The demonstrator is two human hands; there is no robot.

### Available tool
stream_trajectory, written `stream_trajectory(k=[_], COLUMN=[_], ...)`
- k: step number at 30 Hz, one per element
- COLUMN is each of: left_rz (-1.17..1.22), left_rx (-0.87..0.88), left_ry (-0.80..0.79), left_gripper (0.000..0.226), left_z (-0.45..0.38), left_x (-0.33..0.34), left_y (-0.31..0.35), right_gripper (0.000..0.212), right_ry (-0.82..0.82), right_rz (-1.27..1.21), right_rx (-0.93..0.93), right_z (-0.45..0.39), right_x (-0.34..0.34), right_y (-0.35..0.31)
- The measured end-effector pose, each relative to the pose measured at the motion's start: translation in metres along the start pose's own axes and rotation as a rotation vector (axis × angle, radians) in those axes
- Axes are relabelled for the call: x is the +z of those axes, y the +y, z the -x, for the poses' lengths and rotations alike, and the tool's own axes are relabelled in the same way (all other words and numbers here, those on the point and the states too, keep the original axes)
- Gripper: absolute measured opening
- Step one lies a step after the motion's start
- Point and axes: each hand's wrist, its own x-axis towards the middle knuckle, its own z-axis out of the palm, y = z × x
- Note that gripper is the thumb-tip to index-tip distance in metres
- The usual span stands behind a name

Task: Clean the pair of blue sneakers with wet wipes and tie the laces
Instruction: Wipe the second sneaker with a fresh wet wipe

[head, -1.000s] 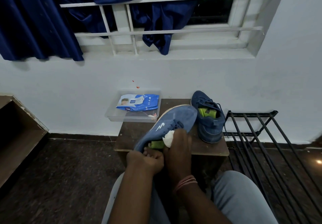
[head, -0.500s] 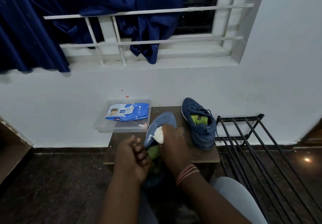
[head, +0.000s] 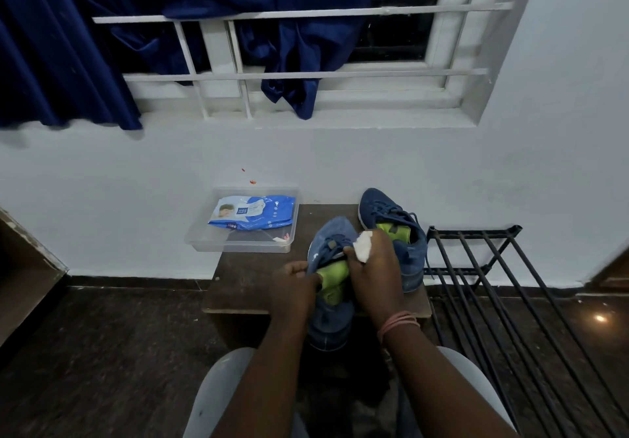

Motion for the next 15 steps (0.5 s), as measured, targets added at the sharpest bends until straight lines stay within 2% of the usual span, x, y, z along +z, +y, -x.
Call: stream_trajectory(k=[3, 5, 11, 15], left_rz=[-0.063, -0.105, -0.042, 0.029], left_rx=[0.007, 0.033, 0.038, 0.012], left_ry=[0.028, 0.068, 0.127, 0.124], left_gripper=[0.020, 0.017, 0.016, 0.017], left_z=[-0.006, -0.003, 0.002, 0.002], left_x=[0.000, 0.000, 0.003, 0.006], left_y=[-0.008, -0.010, -0.015, -0.013], right_gripper=[0.030, 0.033, 0.016, 0.027], right_ry=[0.054, 0.028, -0.064, -0.112], right_rz=[-0.109, -0.148, -0.349, -0.538], right_rx=[0.159, 0.242, 0.321, 0.391], right_z=[0.015, 0.030, 0.058, 0.057], right_x=[-0.007, -0.011, -0.020, -0.028], right_y=[0.004, 0.007, 0.023, 0.018])
